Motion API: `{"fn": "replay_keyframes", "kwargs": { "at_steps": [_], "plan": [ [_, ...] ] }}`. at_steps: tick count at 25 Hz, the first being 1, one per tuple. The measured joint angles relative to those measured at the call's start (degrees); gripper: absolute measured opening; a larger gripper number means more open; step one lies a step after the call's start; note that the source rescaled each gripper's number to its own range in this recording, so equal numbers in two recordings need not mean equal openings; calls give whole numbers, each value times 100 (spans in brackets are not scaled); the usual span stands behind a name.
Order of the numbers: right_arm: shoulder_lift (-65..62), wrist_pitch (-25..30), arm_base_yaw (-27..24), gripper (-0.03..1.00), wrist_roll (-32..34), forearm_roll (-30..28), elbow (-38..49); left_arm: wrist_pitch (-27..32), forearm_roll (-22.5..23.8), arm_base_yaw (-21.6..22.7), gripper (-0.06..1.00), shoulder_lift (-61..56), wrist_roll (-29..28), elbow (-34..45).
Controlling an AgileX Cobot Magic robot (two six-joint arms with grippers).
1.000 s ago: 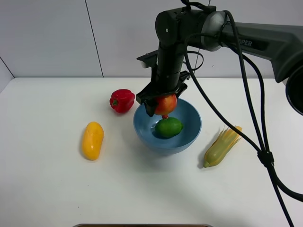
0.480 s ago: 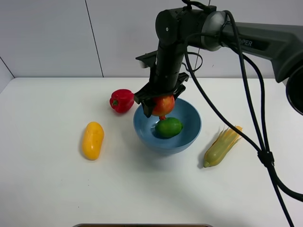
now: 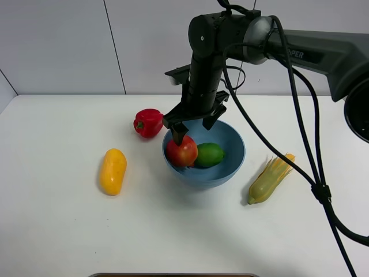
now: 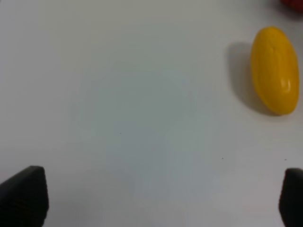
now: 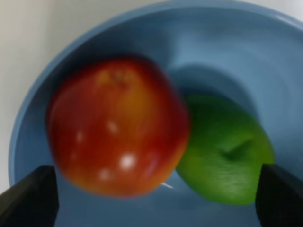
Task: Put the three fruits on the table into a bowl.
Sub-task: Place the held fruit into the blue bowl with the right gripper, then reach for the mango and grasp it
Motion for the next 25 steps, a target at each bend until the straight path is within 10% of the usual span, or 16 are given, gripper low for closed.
{"fn": "replay_keyframes", "kwargs": {
  "at_steps": [25],
  "plan": [
    [-1797, 22, 0, 60, 26, -266, 0, 0, 0, 0, 100, 0, 5, 0]
  ]
}}
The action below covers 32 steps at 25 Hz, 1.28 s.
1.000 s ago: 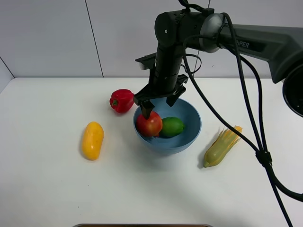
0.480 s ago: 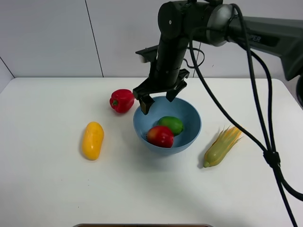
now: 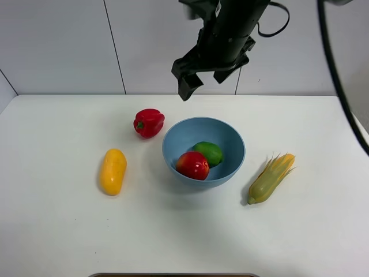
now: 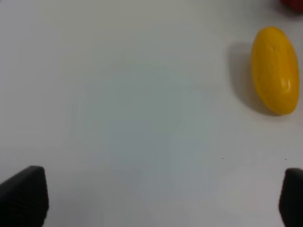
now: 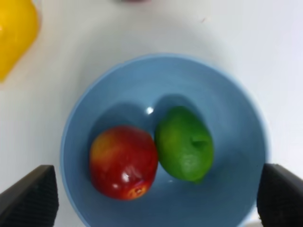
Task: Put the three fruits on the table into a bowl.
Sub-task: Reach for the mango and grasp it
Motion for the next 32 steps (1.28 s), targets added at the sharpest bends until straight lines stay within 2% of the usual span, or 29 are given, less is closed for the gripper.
{"fn": "replay_keyframes", "kwargs": {
  "at_steps": [13, 22, 32],
  "plan": [
    [-1125, 6, 0, 60, 216, -161, 126, 0, 0, 0, 100, 0, -5, 0],
    [-2123, 8, 0, 60, 325, -1298, 1581, 0, 0, 0, 100, 0, 0, 0],
    [-3728, 15, -63, 60, 802, -1392, 2556, 0, 0, 0, 100, 0, 0, 0]
  ]
}}
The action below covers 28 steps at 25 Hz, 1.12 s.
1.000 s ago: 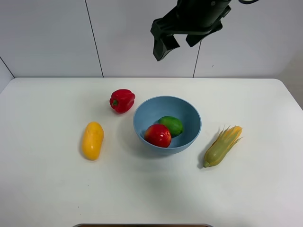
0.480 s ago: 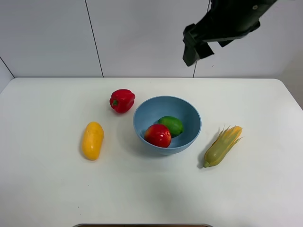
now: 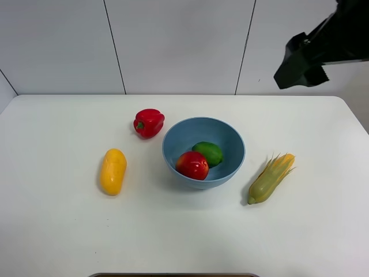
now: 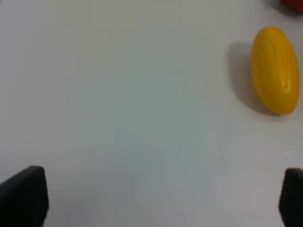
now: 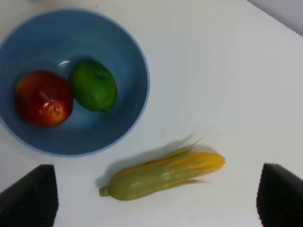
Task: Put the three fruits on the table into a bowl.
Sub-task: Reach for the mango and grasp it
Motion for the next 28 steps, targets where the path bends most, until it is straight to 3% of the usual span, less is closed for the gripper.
{"fn": "replay_keyframes", "kwargs": {
  "at_steps": [14, 20, 28],
  "plan": [
    [-3266, 7, -2532, 60, 16, 120, 2263, 0, 0, 0, 100, 0, -5, 0],
    [-4670, -74, -2967, 60, 16, 134, 3393, 0, 0, 0, 100, 0, -5, 0],
    [-5811, -409, -3003, 60, 16, 473, 4293, 0, 0, 0, 100, 0, -5, 0]
  ]
}}
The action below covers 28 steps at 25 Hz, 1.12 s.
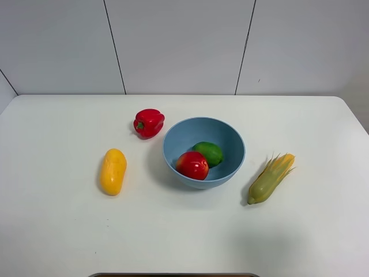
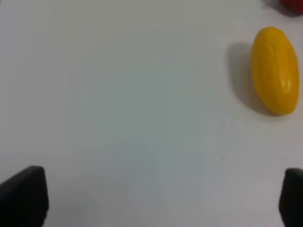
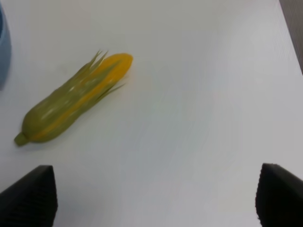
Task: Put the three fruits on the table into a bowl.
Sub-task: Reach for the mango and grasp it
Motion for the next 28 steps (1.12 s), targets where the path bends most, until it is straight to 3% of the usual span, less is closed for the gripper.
{"fn": "replay_keyframes", "kwargs": {
  "at_steps": [12, 28],
  "plan": [
    [-466, -315, 0, 60, 0, 72, 187, 0, 0, 0, 100, 0, 0, 0],
    [-851, -333, 0, 60, 0, 72, 204, 0, 0, 0, 100, 0, 5, 0]
  ]
}}
